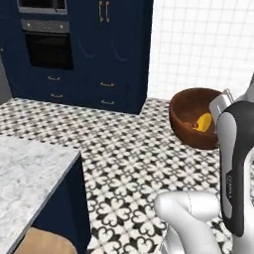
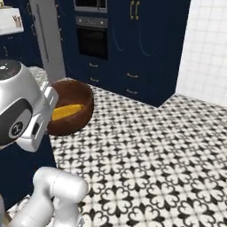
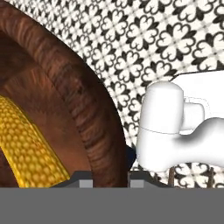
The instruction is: Pick the chicken drumstick and corn from their plates and place them in the bowl. Then put the bowl in the fridge.
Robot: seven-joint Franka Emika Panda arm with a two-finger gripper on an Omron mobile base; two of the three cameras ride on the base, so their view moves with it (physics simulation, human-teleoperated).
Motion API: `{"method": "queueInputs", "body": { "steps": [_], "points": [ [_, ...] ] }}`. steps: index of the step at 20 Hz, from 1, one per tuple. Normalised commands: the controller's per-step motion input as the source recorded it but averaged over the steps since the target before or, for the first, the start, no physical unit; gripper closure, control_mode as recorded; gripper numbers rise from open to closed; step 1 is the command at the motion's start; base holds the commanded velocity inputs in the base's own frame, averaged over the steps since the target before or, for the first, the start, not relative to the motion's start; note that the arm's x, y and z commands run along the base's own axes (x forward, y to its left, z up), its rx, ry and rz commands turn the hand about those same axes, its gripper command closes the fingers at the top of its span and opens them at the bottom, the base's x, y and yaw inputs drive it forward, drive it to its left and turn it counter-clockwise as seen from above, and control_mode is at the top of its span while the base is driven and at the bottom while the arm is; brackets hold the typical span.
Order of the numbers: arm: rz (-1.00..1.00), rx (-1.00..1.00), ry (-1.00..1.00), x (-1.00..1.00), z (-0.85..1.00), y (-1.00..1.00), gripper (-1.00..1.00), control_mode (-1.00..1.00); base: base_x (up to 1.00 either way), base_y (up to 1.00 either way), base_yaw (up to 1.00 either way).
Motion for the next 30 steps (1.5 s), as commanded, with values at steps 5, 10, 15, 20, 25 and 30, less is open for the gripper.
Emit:
{"method": "queueInputs", "body": {
  "steps": [5, 10, 15, 20, 25, 30],
  "points": [
    [0.00, 0.00, 0.00, 0.00, 0.00, 0.00, 1.00, 1.00, 0.41, -0.22, -0.71],
    [0.00, 0.00, 0.00, 0.00, 0.00, 0.00, 1.00, 1.00, 1.00, 0.20, -0.05],
    [0.00, 0.00, 0.00, 0.00, 0.00, 0.00, 1.00, 1.00, 1.00, -0.12, 0.11],
    [0.00, 0.00, 0.00, 0.00, 0.00, 0.00, 1.00, 1.00, 1.00, -0.17, 0.21],
    [0.00, 0.00, 0.00, 0.00, 0.00, 0.00, 1.00, 1.00, 1.00, 0.00, 0.25],
    [0.00, 0.00, 0.00, 0.00, 0.00, 0.00, 1.00, 1.00, 1.00, 0.00, 0.42]
  ]
}}
